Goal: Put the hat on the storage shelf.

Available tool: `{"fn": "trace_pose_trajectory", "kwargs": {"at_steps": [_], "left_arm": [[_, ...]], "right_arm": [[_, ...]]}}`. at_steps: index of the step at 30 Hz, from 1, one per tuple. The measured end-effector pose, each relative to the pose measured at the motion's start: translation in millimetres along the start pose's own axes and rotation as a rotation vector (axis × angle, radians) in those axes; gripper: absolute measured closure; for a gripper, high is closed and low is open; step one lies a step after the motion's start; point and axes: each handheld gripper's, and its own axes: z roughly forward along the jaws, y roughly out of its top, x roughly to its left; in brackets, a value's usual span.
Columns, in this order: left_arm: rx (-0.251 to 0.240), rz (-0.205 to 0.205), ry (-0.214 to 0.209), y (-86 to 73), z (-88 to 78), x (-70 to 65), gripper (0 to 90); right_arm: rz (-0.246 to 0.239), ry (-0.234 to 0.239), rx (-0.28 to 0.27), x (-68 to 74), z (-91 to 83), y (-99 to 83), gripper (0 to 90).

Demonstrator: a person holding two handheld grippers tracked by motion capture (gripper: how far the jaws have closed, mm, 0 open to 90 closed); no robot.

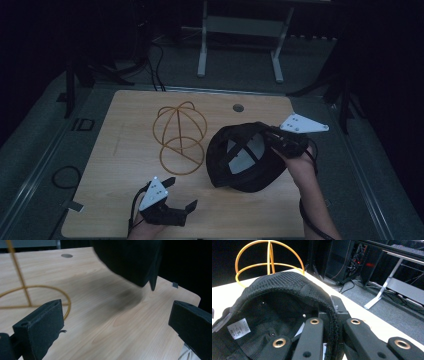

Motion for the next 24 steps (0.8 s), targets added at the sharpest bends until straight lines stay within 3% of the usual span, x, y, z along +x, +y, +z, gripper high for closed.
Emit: {"fn": "trace_pose_trajectory", "kwargs": {"at_steps": [8,16,24], "left_arm": [[-0.017,0.018,-0.009,21.3,23.5,-16.4,4.2],[-0.058,-0.008,0.035,38.2,45.2,-21.5,6.4],[-0.063,-0.028,0.08,39.6,57.0,-20.8,14.3]], "right_arm": [[-0.005,0.0,-0.01,2.3,-1.5,0.4,88.1],[-0.006,0.004,-0.02,4.6,-3.2,1.7,88.0],[-0.015,0.021,-0.037,7.4,-8.1,4.1,88.0]]}}
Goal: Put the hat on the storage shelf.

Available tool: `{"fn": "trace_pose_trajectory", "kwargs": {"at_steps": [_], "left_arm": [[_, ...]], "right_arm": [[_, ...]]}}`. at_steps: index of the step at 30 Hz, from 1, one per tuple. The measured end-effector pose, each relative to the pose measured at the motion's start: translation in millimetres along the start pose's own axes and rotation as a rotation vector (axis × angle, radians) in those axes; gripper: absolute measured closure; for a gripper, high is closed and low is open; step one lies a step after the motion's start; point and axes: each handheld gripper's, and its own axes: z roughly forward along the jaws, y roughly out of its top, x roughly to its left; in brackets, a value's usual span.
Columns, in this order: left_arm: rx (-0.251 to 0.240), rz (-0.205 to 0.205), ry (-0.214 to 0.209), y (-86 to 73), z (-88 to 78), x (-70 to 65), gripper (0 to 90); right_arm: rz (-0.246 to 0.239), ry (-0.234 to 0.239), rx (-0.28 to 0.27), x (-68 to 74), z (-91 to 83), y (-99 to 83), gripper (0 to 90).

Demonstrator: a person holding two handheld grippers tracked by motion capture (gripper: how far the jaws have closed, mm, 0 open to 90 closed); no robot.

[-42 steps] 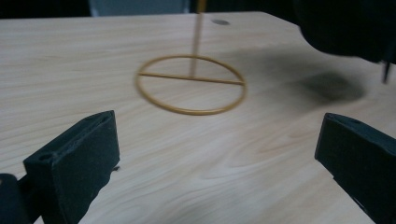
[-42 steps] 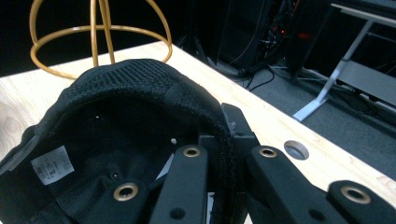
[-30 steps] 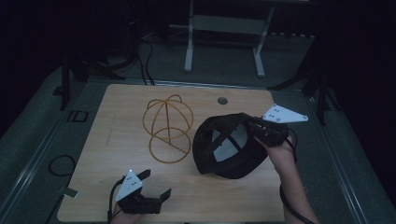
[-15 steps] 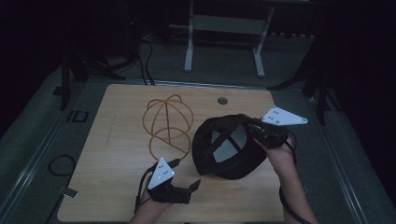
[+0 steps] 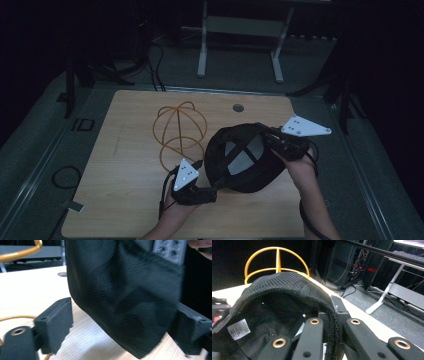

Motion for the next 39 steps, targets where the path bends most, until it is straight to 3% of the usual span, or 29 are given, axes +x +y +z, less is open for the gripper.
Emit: {"fn": "trace_pose_trajectory", "kwargs": {"at_steps": [6,12,13,15,16,18,19,20,22,24,27,31,34,39], "left_arm": [[0.007,0.004,-0.002,-2.3,3.1,2.6,16.9],[-0.015,-0.003,-0.005,-0.4,2.3,4.7,28.5],[-0.016,-0.001,0.0,0.0,2.0,4.8,32.3],[-0.035,-0.001,0.008,0.8,-0.6,4.5,48.3],[-0.047,-0.001,0.022,1.9,-2.3,4.2,48.3],[-0.064,-0.015,0.039,3.8,-4.4,4.7,57.9],[-0.071,-0.022,0.058,5.3,-5.9,6.0,68.7],[-0.076,-0.027,0.065,6.5,-6.7,7.0,68.7],[-0.085,-0.028,0.082,8.6,-8.6,7.7,80.2],[-0.086,-0.03,0.088,10.8,-10.9,8.3,85.8],[-0.098,-0.04,0.094,15.2,-13.7,8.1,86.7],[-0.097,-0.023,0.115,21.4,-15.6,8.8,87.3],[-0.101,-0.023,0.117,25.5,-16.4,9.3,87.6],[-0.103,0.019,0.13,32.0,-16.7,6.1,87.7]], "right_arm": [[-0.012,0.021,-0.016,3.4,-6.2,3.5,88.0],[-0.021,0.05,-0.04,9.4,-13.0,8.0,88.0],[-0.023,0.052,-0.042,10.2,-14.1,8.6,88.0],[-0.026,0.053,-0.047,12.1,-16.8,9.3,88.0],[-0.026,0.053,-0.047,12.1,-16.8,9.3,88.0],[-0.025,0.057,-0.051,12.8,-18.5,8.0,88.0],[-0.028,0.053,-0.046,13.6,-19.9,5.3,88.0],[-0.028,0.053,-0.046,13.6,-19.9,5.3,88.0],[-0.027,0.05,-0.032,14.1,-21.0,0.1,88.0],[-0.024,0.052,-0.027,14.8,-21.4,-3.5,88.0],[-0.018,0.052,-0.023,16.1,-22.2,-7.6,88.0],[0.002,0.052,-0.03,19.3,-26.6,-16.9,87.9],[0.021,0.041,-0.024,24.2,-31.5,-31.8,87.9],[0.051,0.034,-0.024,26.4,-36.0,-45.7,87.9]]}}
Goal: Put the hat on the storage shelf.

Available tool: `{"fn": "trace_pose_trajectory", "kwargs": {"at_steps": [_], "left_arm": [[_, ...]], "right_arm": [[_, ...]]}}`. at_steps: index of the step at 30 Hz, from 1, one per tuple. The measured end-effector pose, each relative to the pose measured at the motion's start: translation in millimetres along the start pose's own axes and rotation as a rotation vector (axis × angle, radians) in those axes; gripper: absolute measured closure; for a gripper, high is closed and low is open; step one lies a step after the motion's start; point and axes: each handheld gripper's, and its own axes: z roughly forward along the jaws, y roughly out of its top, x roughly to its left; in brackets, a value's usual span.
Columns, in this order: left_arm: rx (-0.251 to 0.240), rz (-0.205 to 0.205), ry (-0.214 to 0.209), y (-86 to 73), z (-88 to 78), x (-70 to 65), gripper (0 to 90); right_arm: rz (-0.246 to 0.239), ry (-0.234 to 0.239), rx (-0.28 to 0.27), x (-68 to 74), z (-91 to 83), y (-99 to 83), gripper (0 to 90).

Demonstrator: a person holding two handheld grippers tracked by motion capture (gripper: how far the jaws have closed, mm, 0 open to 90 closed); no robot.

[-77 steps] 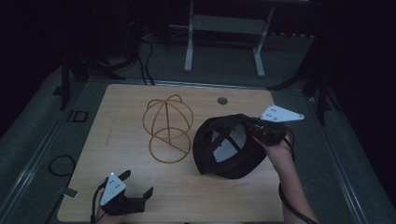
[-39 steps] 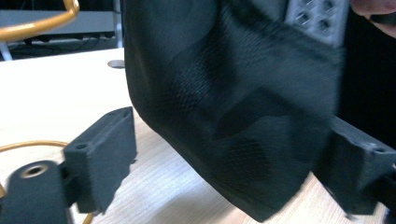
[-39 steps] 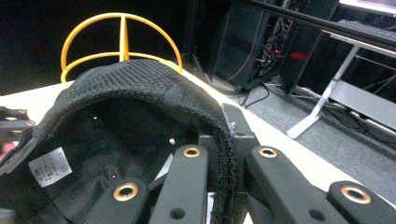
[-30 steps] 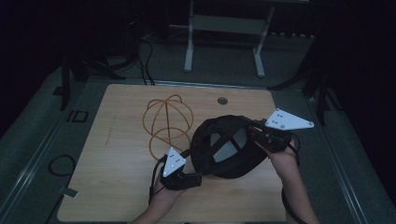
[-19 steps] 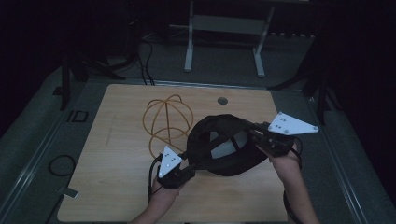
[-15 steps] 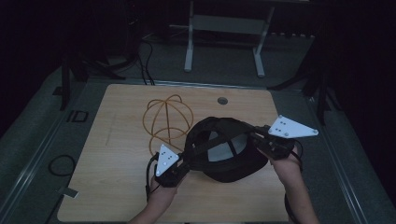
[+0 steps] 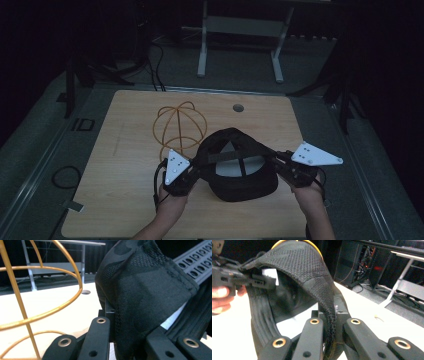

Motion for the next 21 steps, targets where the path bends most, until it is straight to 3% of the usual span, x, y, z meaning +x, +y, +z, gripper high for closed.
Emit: {"fn": "trace_pose_trajectory", "kwargs": {"at_steps": [9,15,19,21], "left_arm": [[-0.012,0.025,0.014,14.1,5.0,-3.4,87.7],[-0.001,0.079,-0.006,23.9,10.4,-6.6,87.8],[-0.011,0.101,-0.032,28.5,10.8,-12.7,88.0],[-0.018,0.102,-0.048,32.7,10.3,-15.7,88.0]], "right_arm": [[0.041,0.006,0.006,7.1,-8.3,-22.6,87.8],[0.086,0.005,0.003,12.9,-15.5,-36.0,86.3],[0.113,0.021,0.002,12.5,-25.2,-41.3,72.4],[0.121,0.022,0.009,12.7,-26.8,-42.5,69.9]]}}
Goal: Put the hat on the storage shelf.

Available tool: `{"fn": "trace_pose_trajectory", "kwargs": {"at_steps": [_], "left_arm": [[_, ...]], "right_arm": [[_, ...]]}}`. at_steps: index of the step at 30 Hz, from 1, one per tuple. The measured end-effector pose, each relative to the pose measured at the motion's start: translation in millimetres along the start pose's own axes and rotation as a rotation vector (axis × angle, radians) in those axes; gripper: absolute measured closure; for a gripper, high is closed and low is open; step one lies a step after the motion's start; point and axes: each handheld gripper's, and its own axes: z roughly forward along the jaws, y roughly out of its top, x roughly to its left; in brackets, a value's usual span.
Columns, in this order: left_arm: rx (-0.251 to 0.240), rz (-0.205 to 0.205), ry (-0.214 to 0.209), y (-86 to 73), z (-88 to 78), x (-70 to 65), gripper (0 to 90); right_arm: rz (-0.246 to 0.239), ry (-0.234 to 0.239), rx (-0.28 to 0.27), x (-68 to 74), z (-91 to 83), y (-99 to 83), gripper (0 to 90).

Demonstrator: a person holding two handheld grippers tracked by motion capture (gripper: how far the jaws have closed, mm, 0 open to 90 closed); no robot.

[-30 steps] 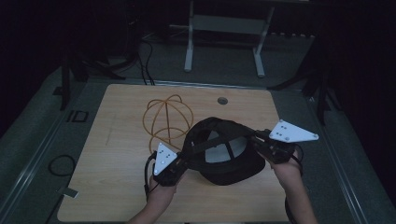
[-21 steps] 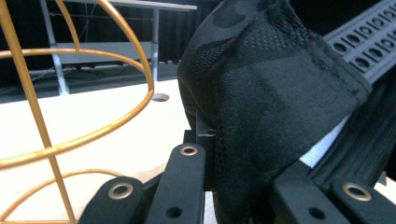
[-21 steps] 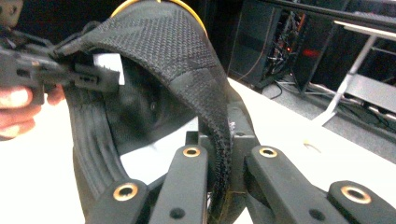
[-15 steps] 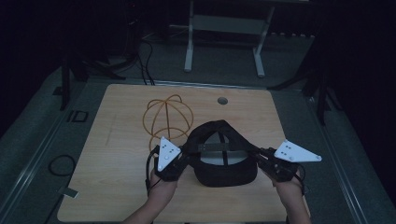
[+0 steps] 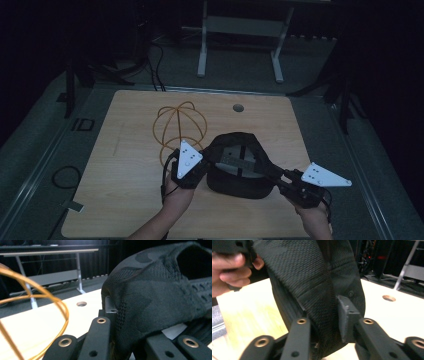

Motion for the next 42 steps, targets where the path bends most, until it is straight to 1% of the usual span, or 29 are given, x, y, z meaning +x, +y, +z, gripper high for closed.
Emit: {"fn": "trace_pose_trajectory", "kwargs": {"at_steps": [2,3,4,5,6,7,9,10,11,13,14,16,18,20,23,24,25,27,28,29,31,34,35,36,37,38,39,41,42], "left_arm": [[-0.01,0.01,-0.004,4.5,-0.1,-2.8,88.1],[-0.017,0.009,-0.012,7.2,-0.1,-4.3,88.1],[-0.022,0.014,-0.01,9.3,-0.6,-5.2,88.1],[-0.022,0.014,-0.01,9.3,-0.6,-5.2,88.1],[-0.028,0.017,-0.023,13.3,-1.4,-6.1,88.1],[-0.034,0.022,-0.022,15.1,-2.0,-6.8,88.1],[-0.042,0.028,-0.031,17.6,-3.1,-8.3,88.1],[-0.044,0.024,-0.032,18.0,-3.6,-9.0,88.1],[-0.042,0.023,-0.04,18.2,-3.7,-9.3,88.1],[-0.049,0.018,-0.044,17.9,-4.1,-9.9,88.1],[-0.051,0.01,-0.063,17.8,-4.3,-9.5,88.1],[-0.058,0.015,-0.059,17.6,-5.1,-9.9,88.1],[-0.062,0.012,-0.064,18.3,-6.4,-9.5,88.1],[-0.07,0.002,-0.072,19.5,-7.9,-8.3,88.1],[-0.081,-0.004,-0.077,20.4,-9.8,-7.7,88.1],[-0.088,0.008,-0.097,20.2,-11.5,-7.1,88.1],[-0.091,0.017,-0.103,19.6,-12.0,-7.1,88.0],[-0.095,0.021,-0.139,17.9,-12.4,-5.3,88.0],[-0.095,0.028,-0.148,16.9,-12.6,-3.9,88.0],[-0.094,0.028,-0.175,15.9,-12.5,-2.0,88.0],[-0.095,0.035,-0.192,13.6,-12.7,1.5,88.0],[-0.094,0.017,-0.251,11.0,-12.7,7.2,88.0],[-0.094,0.017,-0.251,11.0,-12.7,7.2,87.9],[-0.106,0.021,-0.31,9.6,-13.2,10.7,87.9],[-0.106,0.03,-0.351,9.4,-13.1,12.1,88.0],[-0.113,0.035,-0.378,9.1,-13.2,12.8,87.9],[-0.115,0.051,-0.385,9.1,-13.6,12.9,87.9],[-0.11,0.066,-0.428,9.8,-13.7,13.1,87.9],[-0.107,0.076,-0.426,10.3,-14.0,12.3,87.9]], "right_arm": [[0.008,0.017,-0.001,-0.4,-3.1,-2.5,66.5],[0.011,0.029,0.005,-0.6,-4.1,-3.5,62.2],[-0.003,0.037,0.01,0.7,-5.5,-4.5,58.3],[-0.003,0.037,0.01,0.7,-5.5,-4.5,58.3],[-0.011,0.042,0.012,1.7,-6.6,-5.2,55.5],[-0.018,0.058,0.015,2.7,-8.4,-6.2,50.9],[-0.033,0.088,0.02,4.2,-11.2,-6.9,48.1],[-0.05,0.117,0.034,6.5,-13.2,-7.4,43.9],[-0.05,0.117,0.034,6.5,-13.2,-7.4,43.9],[-0.059,0.144,0.052,9.2,-15.0,-8.4,41.5],[-0.068,0.164,0.06,10.4,-16.0,-9.1,39.0],[-0.075,0.186,0.067,12.2,-18.6,-10.3,37.7],[-0.078,0.194,0.075,12.6,-21.4,-10.8,37.8],[-0.082,0.222,0.076,12.2,-26.5,-11.3,37.8],[-0.084,0.232,0.075,11.2,-31.8,-11.1,37.8],[-0.09,0.236,0.066,10.4,-35.2,-10.8,37.8],[-0.089,0.228,0.047,6.7,-42.2,-8.3,38.3],[-0.089,0.219,0.015,0.9,-49.4,-4.2,40.1],[-0.091,0.198,-0.002,-2.0,-52.1,-1.2,41.0],[-0.1,0.177,-0.01,-4.2,-53.9,2.1,42.5],[-0.131,0.147,-0.009,-7.3,-54.8,8.7,43.5],[-0.154,0.132,-0.001,-12.1,-51.5,17.3,46.6],[-0.154,0.132,-0.001,-12.1,-51.5,17.3,46.6],[-0.152,0.138,-0.003,-13.9,-49.9,19.9,46.7],[-0.168,0.147,-0.005,-15.6,-46.3,25.3,47.5],[-0.172,0.158,-0.007,-16.0,-44.0,28.1,47.5],[-0.189,0.175,-0.01,-14.7,-39.6,33.3,47.4],[-0.199,0.186,-0.011,-13.4,-36.8,36.2,47.5],[-0.208,0.201,-0.012,-11.8,-33.9,39.0,47.5]]}}
